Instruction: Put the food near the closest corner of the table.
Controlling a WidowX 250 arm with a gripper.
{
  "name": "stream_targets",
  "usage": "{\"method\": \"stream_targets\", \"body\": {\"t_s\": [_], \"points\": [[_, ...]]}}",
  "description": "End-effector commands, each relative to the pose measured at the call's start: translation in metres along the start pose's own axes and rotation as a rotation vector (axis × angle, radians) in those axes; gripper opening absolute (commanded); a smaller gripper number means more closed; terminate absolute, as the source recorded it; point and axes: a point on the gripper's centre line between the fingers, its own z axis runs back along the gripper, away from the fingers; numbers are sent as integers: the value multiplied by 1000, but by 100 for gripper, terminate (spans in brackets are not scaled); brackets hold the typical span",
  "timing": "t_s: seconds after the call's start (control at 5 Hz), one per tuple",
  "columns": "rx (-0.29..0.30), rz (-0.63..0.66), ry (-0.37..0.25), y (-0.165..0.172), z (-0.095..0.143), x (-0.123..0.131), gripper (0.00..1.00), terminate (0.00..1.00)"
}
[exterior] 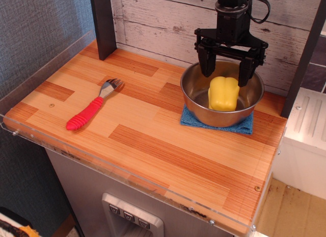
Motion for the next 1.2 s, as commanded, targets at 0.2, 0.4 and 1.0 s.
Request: {"method": "stream_targets", "body": {"t_s": [0.2,0.4,1.0], "points": [[50,-42,-12,-11,-3,5,100,0],[48,-48,-27,-11,-2,7,0,0],[22,-68,-177,-22,52,1,0,0]]}}
